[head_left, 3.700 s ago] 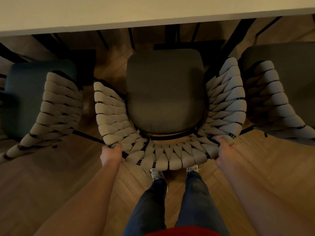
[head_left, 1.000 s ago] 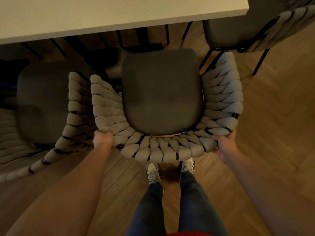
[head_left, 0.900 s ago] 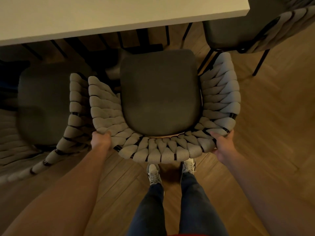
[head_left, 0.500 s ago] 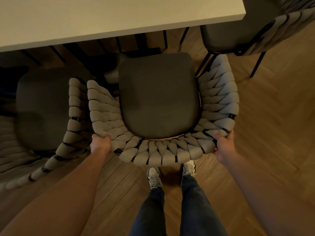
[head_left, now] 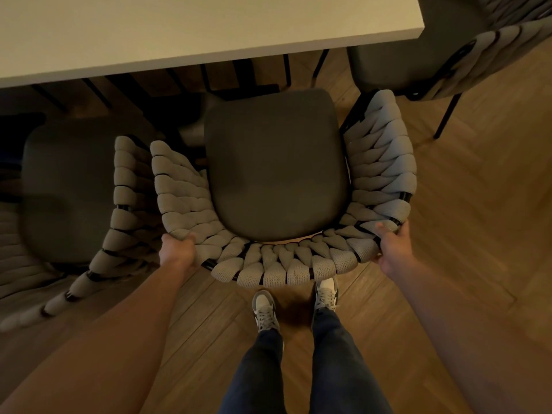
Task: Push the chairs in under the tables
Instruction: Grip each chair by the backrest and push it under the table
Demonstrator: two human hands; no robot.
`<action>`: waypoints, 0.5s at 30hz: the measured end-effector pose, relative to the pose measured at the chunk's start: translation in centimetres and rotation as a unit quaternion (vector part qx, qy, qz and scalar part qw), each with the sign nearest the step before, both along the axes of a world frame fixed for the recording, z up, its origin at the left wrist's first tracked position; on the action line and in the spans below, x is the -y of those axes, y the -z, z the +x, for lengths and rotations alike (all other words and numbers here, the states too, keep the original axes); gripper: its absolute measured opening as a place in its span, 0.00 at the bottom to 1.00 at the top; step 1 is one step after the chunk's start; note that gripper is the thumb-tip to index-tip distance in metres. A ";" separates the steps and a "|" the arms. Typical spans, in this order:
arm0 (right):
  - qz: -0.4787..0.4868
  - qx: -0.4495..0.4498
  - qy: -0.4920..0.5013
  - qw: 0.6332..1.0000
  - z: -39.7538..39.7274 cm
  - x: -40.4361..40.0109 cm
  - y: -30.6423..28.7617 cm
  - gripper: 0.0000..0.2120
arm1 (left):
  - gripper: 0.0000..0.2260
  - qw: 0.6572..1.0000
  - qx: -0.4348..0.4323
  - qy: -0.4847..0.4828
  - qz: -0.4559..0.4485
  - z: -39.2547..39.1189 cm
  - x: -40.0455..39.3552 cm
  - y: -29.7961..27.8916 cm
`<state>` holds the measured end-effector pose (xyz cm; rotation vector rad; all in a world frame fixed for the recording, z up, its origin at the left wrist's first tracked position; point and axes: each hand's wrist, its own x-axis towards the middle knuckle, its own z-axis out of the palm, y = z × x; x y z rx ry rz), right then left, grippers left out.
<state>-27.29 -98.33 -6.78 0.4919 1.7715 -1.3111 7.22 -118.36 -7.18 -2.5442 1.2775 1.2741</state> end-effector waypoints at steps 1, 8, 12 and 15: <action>-0.001 -0.003 -0.001 1.000 0.0 0.0 0.0 0.32 | 0.26 1.000 0.000 -0.002 0.001 0.0 0.0 0.0; -0.002 -0.004 -0.006 1.000 0.0 -0.1 0.1 0.32 | 0.26 1.000 -0.009 -0.017 0.006 0.0 0.0 0.1; 0.003 -0.009 -0.013 1.000 0.0 -0.2 0.4 0.31 | 0.26 1.000 -0.012 -0.021 0.004 0.0 0.0 0.1; 0.006 -0.015 -0.018 1.000 0.2 -0.3 0.4 0.31 | 0.26 1.000 -0.012 -0.016 0.004 -0.1 0.0 0.0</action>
